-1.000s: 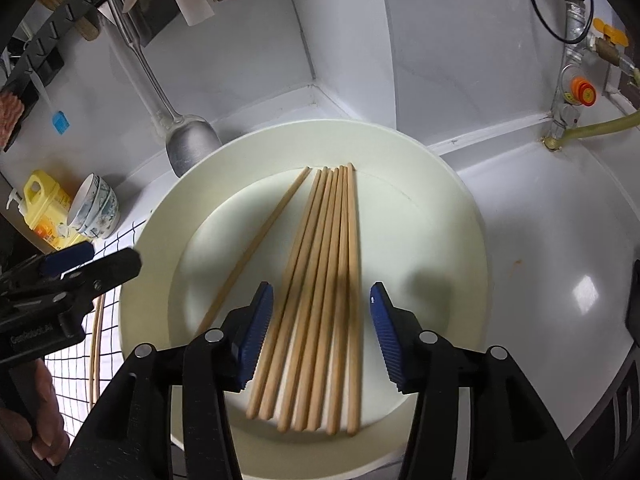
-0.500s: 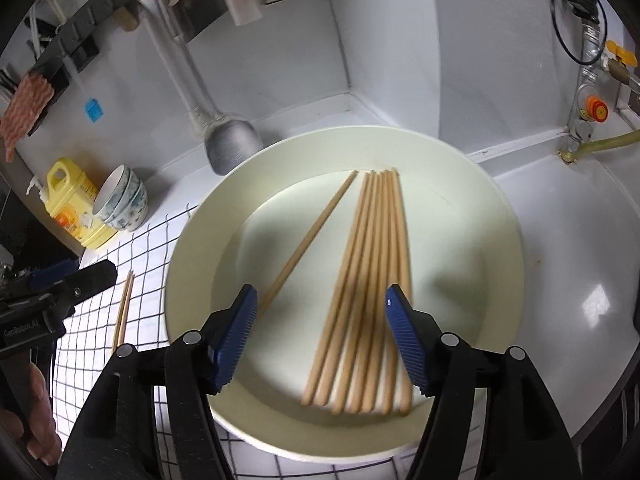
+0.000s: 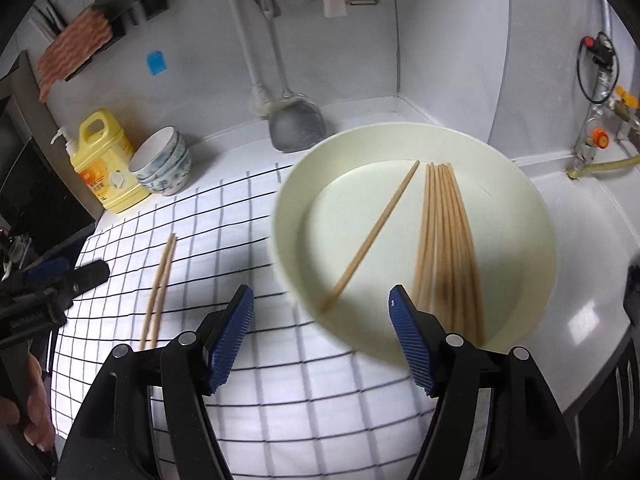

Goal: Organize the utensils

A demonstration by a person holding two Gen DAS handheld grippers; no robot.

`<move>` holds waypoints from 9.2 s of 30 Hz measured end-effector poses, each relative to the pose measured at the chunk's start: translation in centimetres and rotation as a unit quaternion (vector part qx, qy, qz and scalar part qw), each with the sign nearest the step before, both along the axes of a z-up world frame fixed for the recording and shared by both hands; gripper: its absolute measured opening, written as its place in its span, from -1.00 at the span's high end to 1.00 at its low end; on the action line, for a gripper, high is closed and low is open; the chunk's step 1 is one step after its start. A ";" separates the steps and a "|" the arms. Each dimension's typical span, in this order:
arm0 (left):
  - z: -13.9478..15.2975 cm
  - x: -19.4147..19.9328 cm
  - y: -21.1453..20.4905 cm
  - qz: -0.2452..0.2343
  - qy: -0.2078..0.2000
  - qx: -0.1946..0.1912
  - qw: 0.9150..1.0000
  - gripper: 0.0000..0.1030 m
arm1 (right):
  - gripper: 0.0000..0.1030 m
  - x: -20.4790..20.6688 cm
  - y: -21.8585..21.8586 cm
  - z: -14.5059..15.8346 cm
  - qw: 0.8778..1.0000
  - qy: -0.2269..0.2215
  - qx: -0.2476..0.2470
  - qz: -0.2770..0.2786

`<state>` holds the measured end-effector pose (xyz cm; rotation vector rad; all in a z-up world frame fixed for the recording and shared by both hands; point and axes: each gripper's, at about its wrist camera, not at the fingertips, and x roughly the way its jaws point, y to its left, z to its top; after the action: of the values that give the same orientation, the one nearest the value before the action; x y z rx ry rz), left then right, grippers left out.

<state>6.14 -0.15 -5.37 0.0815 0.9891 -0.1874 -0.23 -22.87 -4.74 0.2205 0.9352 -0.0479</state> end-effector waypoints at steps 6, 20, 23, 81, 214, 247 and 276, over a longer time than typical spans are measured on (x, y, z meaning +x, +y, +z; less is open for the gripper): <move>-1.8 -1.2 6.3 0.013 -0.001 0.016 1.000 -0.88 | -0.37 -1.8 5.1 -0.9 1.000 0.004 -0.008 0.006; -5.3 -1.9 14.4 0.045 0.014 0.011 0.999 -0.88 | -0.37 -1.1 14.3 -5.0 0.999 0.024 -0.018 0.037; -6.5 -1.7 15.1 0.049 0.025 0.016 0.998 -0.88 | -0.37 -0.5 15.2 -5.8 0.998 0.027 -0.017 0.046; -12.1 3.3 5.9 0.017 0.029 0.017 0.999 -0.88 | -0.36 4.4 9.8 -10.5 0.994 -0.004 -0.078 0.082; -4.7 8.3 -25.7 -0.166 0.036 -0.030 0.985 0.31 | 0.85 6.8 -16.7 -4.8 0.997 0.027 0.044 -0.060; 3.8 2.6 -20.3 -0.113 -0.016 -0.006 0.993 -0.87 | -0.14 -0.1 -14.0 1.4 0.996 0.005 0.018 -0.087; 5.7 1.6 -18.9 -0.103 -0.031 -0.018 0.994 -0.88 | -0.26 -1.4 -12.6 3.5 0.995 0.000 0.004 -0.100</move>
<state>7.76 -19.02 0.38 0.1556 0.9152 -0.3896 -1.66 -35.45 -1.20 0.3199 0.9108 -0.2285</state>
